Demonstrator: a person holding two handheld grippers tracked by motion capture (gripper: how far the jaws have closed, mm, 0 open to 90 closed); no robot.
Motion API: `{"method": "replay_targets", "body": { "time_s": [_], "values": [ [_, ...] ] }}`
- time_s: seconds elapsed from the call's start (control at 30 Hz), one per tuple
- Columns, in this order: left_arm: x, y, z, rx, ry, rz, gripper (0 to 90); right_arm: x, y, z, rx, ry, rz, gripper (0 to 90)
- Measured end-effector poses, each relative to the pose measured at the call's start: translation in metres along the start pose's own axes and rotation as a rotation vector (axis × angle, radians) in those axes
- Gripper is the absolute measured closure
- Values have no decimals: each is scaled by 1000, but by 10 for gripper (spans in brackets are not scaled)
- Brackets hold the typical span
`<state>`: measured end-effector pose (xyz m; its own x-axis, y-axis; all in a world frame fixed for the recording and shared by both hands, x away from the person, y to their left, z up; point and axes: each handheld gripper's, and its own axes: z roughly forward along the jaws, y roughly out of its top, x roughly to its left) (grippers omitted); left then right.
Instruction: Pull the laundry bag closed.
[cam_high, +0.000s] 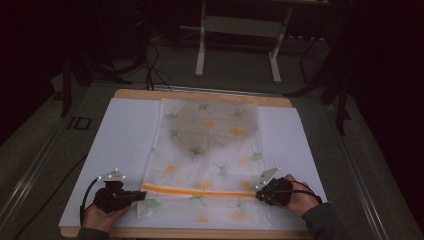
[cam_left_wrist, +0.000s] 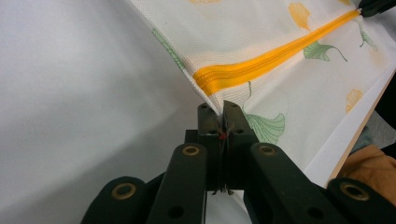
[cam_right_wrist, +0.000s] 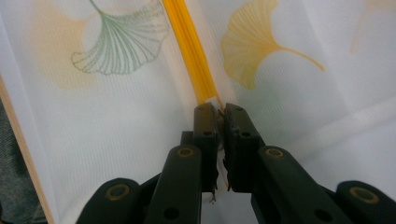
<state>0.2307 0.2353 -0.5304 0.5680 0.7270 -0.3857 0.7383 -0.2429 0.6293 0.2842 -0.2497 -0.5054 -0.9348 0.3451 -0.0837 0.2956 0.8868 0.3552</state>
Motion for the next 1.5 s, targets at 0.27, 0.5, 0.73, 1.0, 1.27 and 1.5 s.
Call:
{"method": "replay_targets", "body": {
  "time_s": [0.27, 0.5, 0.73, 1.0, 1.27, 1.5],
  "values": [
    [0, 0, 0, 3, -3, 1, 882, -3, -9, -4, 0, -2, 16, 844],
    [1, 0, 0, 6, -7, -3, 883, -4, -12, -7, -4, 2, 22, 844],
    [-1, -2, 1, 15, -1, 14, 851, -5, -14, -6, -22, 11, 44, 823],
    [0, -5, -11, -43, 26, 23, 739, -15, -28, -8, -131, -3, 172, 665],
    [10, -7, -24, -135, 87, -10, 706, -21, -39, -11, -199, -50, 259, 594],
    [16, -10, -24, -174, 292, -65, 614, -29, -50, -9, -277, -136, 414, 557]
  ]
}}
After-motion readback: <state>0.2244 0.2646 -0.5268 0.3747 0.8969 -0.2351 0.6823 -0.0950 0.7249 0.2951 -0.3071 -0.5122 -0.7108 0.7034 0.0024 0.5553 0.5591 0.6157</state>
